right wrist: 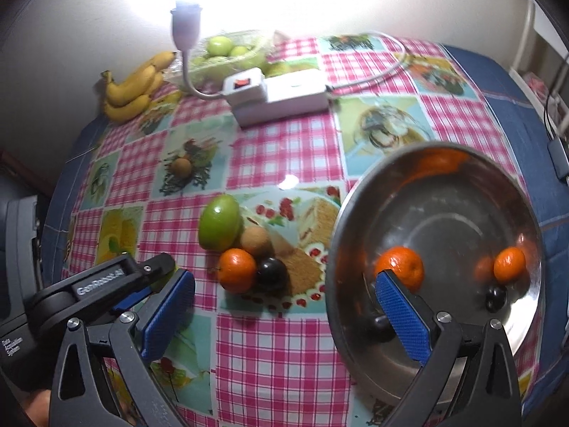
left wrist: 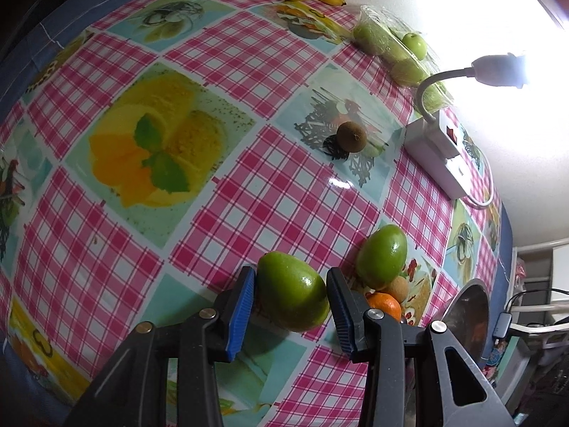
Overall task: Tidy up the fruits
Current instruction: 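Close the left tool on the large green fruit, then grasp a tangerine with the right tool while the left tool holds the green fruit, then carry the green fruit and tangerine over the steel bowl with both tools, then open both tools to drop the green fruit and tangerine into the bowl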
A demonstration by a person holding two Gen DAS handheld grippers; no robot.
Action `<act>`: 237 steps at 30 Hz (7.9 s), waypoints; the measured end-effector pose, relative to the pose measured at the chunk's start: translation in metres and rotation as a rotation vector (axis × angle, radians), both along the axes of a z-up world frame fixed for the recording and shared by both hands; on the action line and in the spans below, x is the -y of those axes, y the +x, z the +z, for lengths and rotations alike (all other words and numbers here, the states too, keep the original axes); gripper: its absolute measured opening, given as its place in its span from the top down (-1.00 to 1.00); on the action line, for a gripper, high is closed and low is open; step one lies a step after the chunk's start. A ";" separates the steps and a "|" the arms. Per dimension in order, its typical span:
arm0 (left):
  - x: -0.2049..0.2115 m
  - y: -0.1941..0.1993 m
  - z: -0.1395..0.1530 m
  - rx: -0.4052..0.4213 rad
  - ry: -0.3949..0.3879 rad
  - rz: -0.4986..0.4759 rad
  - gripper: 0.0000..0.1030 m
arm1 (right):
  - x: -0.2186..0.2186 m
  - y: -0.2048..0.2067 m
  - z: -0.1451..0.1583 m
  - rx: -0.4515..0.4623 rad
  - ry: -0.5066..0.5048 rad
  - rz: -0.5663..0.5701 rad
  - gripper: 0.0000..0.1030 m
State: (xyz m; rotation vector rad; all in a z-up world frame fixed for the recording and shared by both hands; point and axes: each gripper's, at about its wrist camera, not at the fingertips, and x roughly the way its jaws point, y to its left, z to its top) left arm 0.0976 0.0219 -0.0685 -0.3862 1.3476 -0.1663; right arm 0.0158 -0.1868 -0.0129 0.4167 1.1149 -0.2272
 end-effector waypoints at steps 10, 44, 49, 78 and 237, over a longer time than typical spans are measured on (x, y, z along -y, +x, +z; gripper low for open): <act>0.011 0.002 -0.010 -0.018 0.001 -0.028 0.18 | 0.003 0.005 -0.006 0.001 0.034 -0.006 -0.49; -0.003 0.001 0.000 -0.019 -0.034 0.030 0.18 | -0.001 0.015 -0.029 -0.112 -0.038 0.029 0.50; -0.003 0.001 0.000 -0.021 -0.036 0.031 0.18 | -0.006 0.012 -0.019 -0.110 -0.076 0.049 0.50; -0.015 0.002 0.000 -0.024 -0.054 0.086 0.18 | -0.045 0.042 -0.029 -0.053 -0.075 0.200 0.43; 0.128 -0.057 0.055 0.218 0.212 -0.366 -0.43 | 0.141 -0.070 -0.004 -0.017 0.057 -0.297 -0.27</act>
